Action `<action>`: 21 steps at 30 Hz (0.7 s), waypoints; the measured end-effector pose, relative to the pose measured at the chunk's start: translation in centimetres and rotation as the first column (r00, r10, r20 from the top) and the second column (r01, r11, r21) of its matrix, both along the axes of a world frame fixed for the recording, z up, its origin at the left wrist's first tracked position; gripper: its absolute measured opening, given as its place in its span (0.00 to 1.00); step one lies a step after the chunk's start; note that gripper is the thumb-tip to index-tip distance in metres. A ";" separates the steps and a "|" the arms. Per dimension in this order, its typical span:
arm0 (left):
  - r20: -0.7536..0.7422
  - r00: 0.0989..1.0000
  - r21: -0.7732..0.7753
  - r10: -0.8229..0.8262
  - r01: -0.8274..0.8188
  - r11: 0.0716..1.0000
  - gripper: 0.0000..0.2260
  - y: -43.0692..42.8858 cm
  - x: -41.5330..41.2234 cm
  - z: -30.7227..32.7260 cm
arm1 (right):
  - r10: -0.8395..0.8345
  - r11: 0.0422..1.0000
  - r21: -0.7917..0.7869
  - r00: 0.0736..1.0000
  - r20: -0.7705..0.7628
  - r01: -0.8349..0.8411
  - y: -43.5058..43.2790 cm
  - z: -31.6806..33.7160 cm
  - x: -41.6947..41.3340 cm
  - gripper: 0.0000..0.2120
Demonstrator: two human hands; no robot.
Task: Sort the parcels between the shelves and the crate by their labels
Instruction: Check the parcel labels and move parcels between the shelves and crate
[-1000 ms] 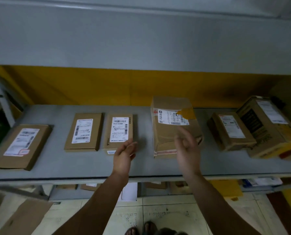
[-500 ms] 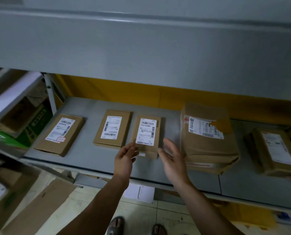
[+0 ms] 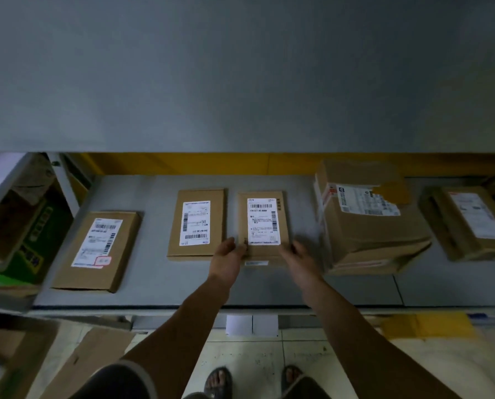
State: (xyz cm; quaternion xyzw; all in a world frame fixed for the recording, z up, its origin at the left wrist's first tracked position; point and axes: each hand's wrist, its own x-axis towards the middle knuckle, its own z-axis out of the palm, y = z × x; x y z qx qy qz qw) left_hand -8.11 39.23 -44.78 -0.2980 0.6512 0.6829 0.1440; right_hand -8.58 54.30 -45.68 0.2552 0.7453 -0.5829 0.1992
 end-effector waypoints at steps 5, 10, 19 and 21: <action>-0.061 0.995 -0.082 -0.081 0.075 0.994 0.13 0.0 -0.1 -0.9 | -0.049 0.999 0.012 0.998 -0.038 0.049 -0.7 -0.9 0.3 0.16; -0.071 0.997 -0.007 0.000 -0.001 1.000 0.15 -0.3 1.0 -1.3 | -0.041 0.999 0.012 0.996 -0.083 0.042 0.0 -1.1 1.5 0.15; -0.169 0.983 0.077 0.072 -0.060 0.995 0.16 -0.8 5.1 -1.5 | -0.093 0.992 -0.108 0.974 -0.207 0.071 0.7 -1.6 5.0 0.15; -0.206 0.975 0.088 0.079 -0.062 0.994 0.17 -0.7 5.8 -1.1 | -0.115 0.987 -0.134 0.967 -0.228 0.085 1.0 -1.1 5.5 0.15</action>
